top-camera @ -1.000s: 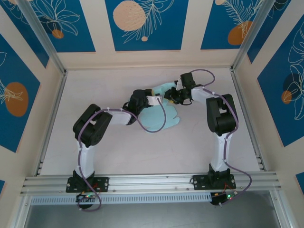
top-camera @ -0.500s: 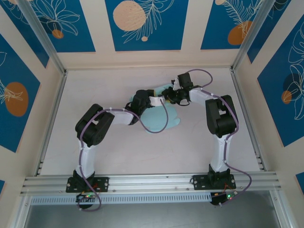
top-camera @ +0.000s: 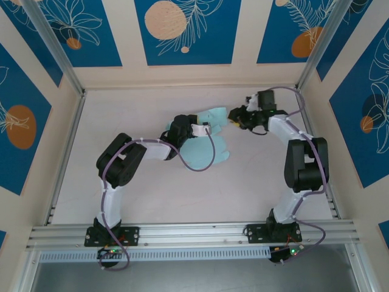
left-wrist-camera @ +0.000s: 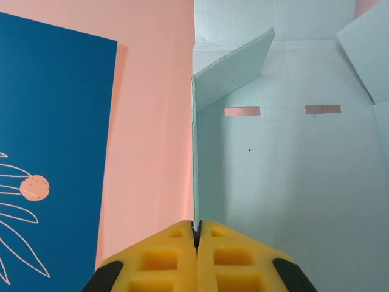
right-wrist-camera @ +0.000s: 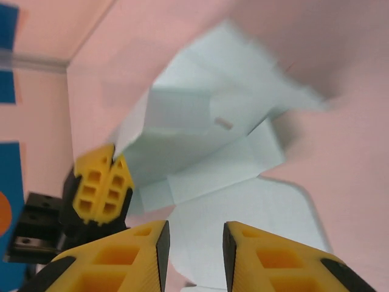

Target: Fold the paper box

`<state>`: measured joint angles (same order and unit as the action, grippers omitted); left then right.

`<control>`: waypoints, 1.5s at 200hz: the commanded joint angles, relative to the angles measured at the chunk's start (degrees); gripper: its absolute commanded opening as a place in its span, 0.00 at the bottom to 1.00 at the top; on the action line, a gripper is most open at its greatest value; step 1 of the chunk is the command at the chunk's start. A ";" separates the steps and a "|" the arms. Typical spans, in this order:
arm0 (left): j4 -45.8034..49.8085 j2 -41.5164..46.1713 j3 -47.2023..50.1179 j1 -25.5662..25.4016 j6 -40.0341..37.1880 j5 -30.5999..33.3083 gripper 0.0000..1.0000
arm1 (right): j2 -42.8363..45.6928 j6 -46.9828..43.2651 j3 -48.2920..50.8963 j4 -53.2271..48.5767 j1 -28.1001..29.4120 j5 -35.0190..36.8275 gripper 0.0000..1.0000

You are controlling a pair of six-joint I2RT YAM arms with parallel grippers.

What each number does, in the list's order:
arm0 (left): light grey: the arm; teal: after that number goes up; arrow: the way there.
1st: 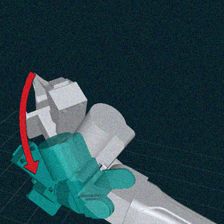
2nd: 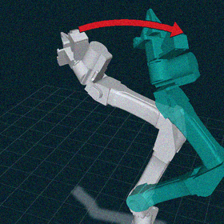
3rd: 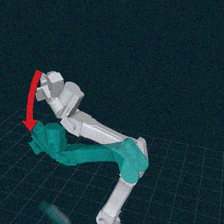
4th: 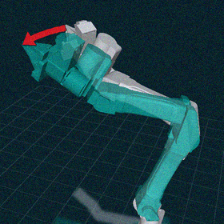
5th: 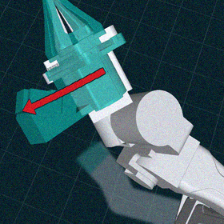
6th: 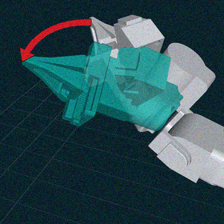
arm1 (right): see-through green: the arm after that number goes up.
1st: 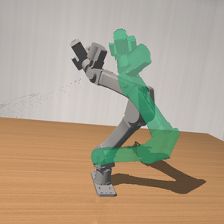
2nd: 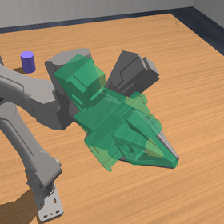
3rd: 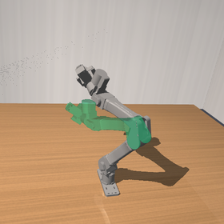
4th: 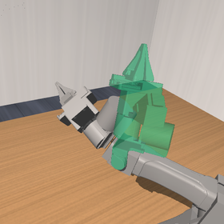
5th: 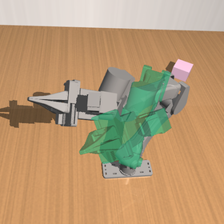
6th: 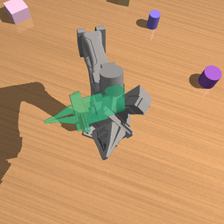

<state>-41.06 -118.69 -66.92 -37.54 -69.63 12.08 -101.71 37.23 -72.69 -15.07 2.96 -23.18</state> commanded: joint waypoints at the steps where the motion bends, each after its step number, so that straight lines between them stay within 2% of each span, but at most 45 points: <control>1: -0.15 -0.52 0.00 -0.47 -1.39 -1.22 0.00 | -4.18 -1.71 -5.34 -3.88 -3.35 -3.60 0.32; 54: -0.38 -0.98 -0.12 -0.43 -3.66 -2.64 0.00 | -25.22 -0.83 -28.90 -10.68 -5.33 -11.28 0.30; 95: -2.21 -1.50 0.20 -0.52 -7.51 -2.03 0.00 | -35.06 1.48 -38.80 -12.99 -4.49 -16.16 0.30; 130: -4.72 -2.40 0.48 -0.89 -10.76 -0.62 0.00 | -35.58 -0.85 -37.82 -15.10 -2.23 -16.78 0.30; 207: -8.76 -3.74 2.31 -1.41 -12.84 1.02 0.00 | -27.79 -1.64 -23.76 -9.72 -0.07 -17.81 0.30; 300: -10.44 -4.01 3.89 -1.70 -11.32 1.28 0.00 | -26.91 -7.70 -24.31 -9.74 1.93 -16.54 0.30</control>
<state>-51.70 -121.34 -64.55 -38.39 -81.14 13.61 -130.41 32.86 -96.25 -24.82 3.68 -38.37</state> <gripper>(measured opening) 0.039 0.304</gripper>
